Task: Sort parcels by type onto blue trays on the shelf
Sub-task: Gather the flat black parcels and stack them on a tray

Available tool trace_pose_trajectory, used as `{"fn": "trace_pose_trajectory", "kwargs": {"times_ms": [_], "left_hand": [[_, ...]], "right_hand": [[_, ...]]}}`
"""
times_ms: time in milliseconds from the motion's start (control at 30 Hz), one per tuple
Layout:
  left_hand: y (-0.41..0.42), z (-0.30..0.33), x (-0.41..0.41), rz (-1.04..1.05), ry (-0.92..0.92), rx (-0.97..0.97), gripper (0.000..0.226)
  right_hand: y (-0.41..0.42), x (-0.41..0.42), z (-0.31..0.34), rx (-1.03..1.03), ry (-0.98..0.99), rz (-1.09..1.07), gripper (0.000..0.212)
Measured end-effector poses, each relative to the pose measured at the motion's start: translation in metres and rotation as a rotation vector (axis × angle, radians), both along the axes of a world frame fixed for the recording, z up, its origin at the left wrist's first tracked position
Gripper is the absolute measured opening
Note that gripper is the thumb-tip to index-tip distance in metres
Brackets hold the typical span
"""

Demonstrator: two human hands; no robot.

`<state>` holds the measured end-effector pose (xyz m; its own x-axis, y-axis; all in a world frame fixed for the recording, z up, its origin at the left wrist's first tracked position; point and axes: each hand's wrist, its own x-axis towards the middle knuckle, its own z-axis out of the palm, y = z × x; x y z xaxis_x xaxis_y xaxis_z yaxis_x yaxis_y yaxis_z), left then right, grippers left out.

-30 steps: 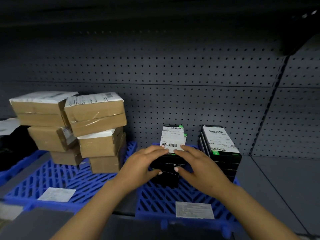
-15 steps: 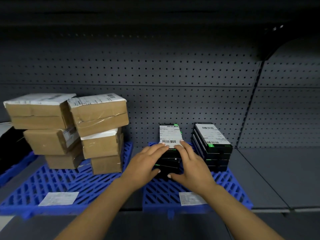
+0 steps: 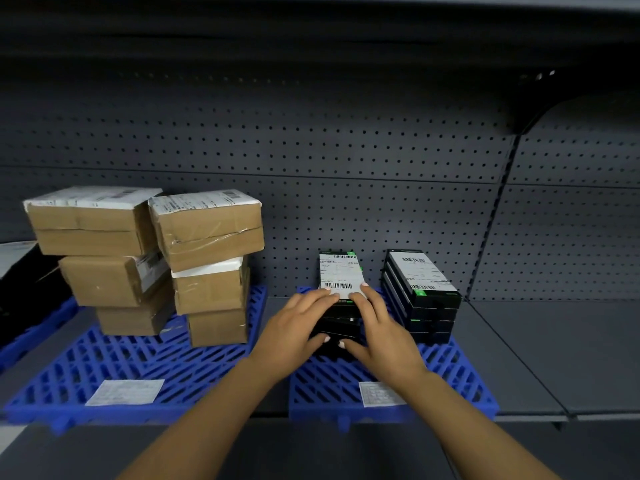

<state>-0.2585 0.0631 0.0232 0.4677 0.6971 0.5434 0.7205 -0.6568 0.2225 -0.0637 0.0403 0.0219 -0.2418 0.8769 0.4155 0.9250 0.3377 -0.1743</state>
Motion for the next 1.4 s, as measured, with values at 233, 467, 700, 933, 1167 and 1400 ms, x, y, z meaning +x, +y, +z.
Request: {"fn": "trace_pose_trajectory", "kwargs": {"times_ms": [233,467,700,933,1167,1400], "left_hand": [[-0.001,0.006,0.003,0.022,-0.006,-0.003,0.063],[-0.002,0.004,0.002,0.005,-0.047,-0.03,0.062],[-0.005,0.01,-0.002,0.017,-0.007,-0.016,0.058],[-0.022,0.005,-0.018,0.001,-0.013,-0.032,0.069],[-0.021,0.007,-0.012,0.002,0.227,0.272,0.087],[-0.017,0.006,-0.002,0.001,0.237,0.407,0.078]], "right_hand": [[-0.002,0.005,0.015,-0.053,-0.078,0.01,0.072],[-0.007,0.006,0.019,-0.07,-0.066,0.025,0.069],[-0.01,0.01,0.025,-0.059,-0.089,0.078,0.072],[-0.03,0.015,0.032,-0.002,-0.158,0.162,0.073],[-0.033,0.022,0.04,0.042,-0.142,0.154,0.071],[-0.03,0.026,0.046,-0.049,-0.253,0.133,0.075]]}}
